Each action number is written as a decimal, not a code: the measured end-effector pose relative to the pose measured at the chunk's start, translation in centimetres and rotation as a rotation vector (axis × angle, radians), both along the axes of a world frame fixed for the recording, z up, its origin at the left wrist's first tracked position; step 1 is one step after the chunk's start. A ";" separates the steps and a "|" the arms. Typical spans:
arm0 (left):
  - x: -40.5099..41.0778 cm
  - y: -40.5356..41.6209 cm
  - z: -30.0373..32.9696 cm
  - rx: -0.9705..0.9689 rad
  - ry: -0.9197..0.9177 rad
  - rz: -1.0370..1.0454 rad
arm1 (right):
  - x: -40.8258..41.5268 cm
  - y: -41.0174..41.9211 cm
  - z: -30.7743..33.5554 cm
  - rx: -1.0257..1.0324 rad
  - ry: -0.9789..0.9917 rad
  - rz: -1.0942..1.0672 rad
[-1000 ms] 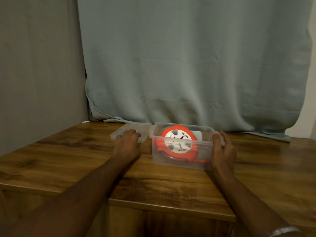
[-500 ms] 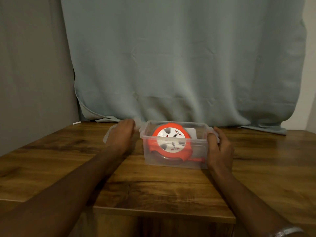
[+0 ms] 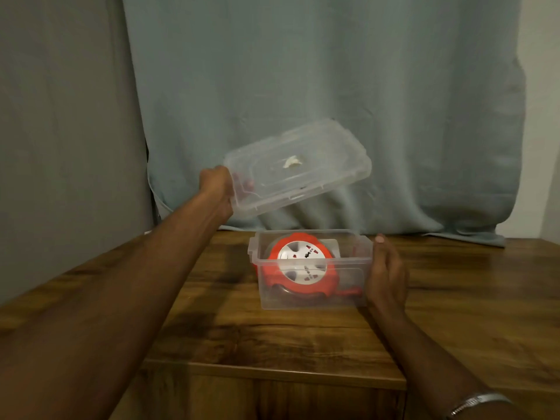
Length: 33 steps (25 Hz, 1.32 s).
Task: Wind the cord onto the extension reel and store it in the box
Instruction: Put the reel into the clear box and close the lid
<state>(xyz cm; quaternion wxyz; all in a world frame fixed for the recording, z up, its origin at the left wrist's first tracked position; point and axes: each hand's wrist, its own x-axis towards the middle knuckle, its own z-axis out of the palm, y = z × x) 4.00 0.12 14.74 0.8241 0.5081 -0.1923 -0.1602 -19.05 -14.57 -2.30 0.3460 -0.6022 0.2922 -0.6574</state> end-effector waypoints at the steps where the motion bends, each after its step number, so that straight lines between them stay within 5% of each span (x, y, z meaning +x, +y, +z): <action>1: 0.0 -0.6 -1.0 0.050 0.012 -0.065 | -0.2 0.2 0.2 -0.026 -0.017 -0.029; 5: -0.9 -2.6 -5.8 0.300 -0.050 -0.068 | -1.1 1.1 0.8 -0.169 -0.076 -0.057; 8: -0.6 -3.0 -7.3 0.486 -0.181 0.032 | -0.9 1.0 0.3 -0.191 0.061 -0.006; 12: -1.4 -2.7 -7.7 0.511 -0.324 0.169 | -0.4 0.5 0.1 -0.190 0.094 -0.016; 19: -3.1 -2.4 -8.6 0.677 -0.509 -0.041 | -0.6 0.7 0.4 -0.115 0.016 -0.032; 26: -2.9 -3.2 -6.9 1.166 -1.074 -0.023 | -1.0 1.0 1.1 0.009 -0.015 -0.059; 33: -3.4 -4.0 -6.3 1.326 -1.154 -0.234 | -0.3 0.2 1.2 0.126 -0.103 -0.104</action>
